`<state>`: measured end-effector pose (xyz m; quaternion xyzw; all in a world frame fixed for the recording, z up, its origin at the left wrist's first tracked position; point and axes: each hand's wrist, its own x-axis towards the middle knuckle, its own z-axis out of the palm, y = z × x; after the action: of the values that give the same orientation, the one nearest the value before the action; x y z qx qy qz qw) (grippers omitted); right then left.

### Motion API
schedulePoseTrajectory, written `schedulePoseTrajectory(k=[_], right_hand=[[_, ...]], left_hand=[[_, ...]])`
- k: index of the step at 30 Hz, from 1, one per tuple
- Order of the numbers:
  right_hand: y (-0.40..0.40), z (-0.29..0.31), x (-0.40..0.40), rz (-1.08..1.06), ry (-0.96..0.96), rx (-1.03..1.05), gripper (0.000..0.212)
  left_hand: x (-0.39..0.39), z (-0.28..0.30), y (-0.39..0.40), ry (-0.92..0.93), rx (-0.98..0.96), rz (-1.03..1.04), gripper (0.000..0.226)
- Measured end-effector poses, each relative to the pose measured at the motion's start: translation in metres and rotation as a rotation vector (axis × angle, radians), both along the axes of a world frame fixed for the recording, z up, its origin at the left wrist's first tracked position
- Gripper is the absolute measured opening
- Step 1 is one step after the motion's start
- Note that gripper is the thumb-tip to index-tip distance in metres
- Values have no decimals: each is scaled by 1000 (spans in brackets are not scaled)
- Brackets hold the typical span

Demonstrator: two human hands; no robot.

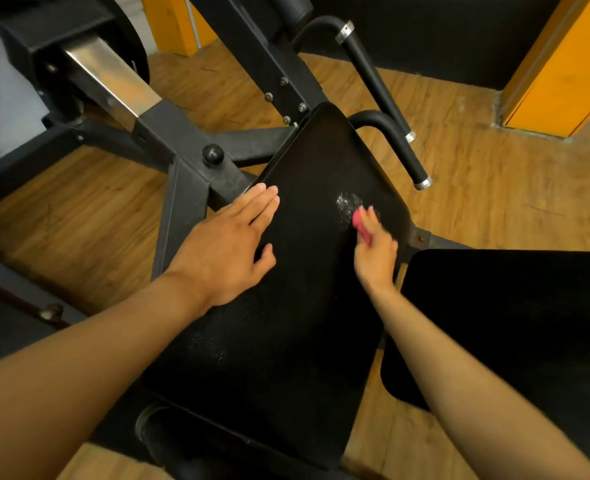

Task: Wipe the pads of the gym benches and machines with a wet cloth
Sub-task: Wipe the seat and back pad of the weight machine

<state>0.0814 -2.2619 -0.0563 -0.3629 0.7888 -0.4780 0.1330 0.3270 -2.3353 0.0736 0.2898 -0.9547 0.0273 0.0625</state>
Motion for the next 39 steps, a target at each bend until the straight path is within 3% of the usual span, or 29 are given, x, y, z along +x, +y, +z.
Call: schedulePoseTrajectory(k=[5, 13, 17, 25, 29, 36, 39], right_hand=[[-48, 20, -49, -97, -83, 48, 46], [84, -20, 80, 232, 69, -117, 63], [130, -32, 128, 256, 88, -143, 64], [-37, 28, 3, -14, -63, -111, 46], [-56, 37, -6, -108, -99, -38, 50], [70, 3, 114, 294, 56, -225, 55], [64, 0, 97, 396, 110, -238, 57]], left_hand=[[-1, 2, 1, -8, 3, -1, 71], [-1, -1, -1, 1, 7, 3, 71], [-2, 0, 0, -3, -2, 5, 71], [-2, 1, 1, -2, 0, 0, 70], [-2, 2, 2, 3, 8, -1, 70], [-2, 0, 1, 8, -2, 6, 72], [-2, 0, 1, -1, -10, 5, 72]])
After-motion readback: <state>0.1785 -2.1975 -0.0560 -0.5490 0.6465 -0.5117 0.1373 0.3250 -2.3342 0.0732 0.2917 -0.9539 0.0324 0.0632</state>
